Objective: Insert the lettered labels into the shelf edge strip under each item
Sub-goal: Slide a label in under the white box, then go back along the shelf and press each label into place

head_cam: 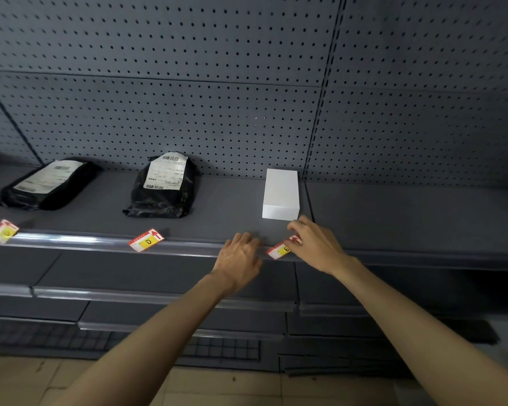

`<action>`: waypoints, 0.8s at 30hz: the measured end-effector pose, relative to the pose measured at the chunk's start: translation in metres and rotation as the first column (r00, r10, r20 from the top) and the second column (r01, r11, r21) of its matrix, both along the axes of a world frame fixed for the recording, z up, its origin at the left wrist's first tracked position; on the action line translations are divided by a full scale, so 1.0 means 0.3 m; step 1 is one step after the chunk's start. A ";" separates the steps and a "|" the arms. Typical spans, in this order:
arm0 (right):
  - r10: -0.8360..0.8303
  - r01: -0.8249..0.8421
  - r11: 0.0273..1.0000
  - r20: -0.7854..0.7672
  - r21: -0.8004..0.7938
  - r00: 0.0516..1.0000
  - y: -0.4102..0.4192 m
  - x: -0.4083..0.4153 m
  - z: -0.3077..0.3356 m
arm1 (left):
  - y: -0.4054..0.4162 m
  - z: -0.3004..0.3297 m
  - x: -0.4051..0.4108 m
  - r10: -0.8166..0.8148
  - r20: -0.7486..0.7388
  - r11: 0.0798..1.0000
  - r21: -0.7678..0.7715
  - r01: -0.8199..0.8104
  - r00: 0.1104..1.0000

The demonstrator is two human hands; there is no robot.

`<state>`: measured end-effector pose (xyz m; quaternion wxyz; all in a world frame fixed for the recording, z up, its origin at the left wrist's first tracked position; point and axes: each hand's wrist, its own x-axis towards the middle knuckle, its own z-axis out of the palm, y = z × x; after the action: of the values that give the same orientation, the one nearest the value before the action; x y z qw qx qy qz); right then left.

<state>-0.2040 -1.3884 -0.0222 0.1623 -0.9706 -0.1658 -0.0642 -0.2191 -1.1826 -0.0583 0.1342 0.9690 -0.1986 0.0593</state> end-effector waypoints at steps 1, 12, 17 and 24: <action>-0.006 0.007 1.000 0.041 -0.021 0.999 0.010 -0.002 0.018 | 0.021 0.021 0.005 0.014 -0.001 1.000 -0.013 -0.014 1.000; 0.227 -0.216 0.974 0.209 -0.071 0.951 0.682 -0.031 0.237 | 0.703 0.295 -0.107 0.285 0.103 0.958 -0.033 -0.284 0.953; 0.313 -0.301 0.950 0.233 -0.087 0.921 1.148 -0.090 0.287 | 1.183 0.396 -0.256 0.416 0.147 0.909 -0.031 -0.416 0.898; 0.447 -0.444 0.894 0.188 -0.061 0.874 1.775 -0.207 0.322 | 1.804 0.507 -0.507 0.577 0.204 0.808 0.004 -0.590 0.791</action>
<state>-0.2662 -0.8560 0.0744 0.1478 -0.8964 -0.4006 -0.1193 -0.3712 -0.6415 0.0938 0.0567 0.9765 0.0959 0.1846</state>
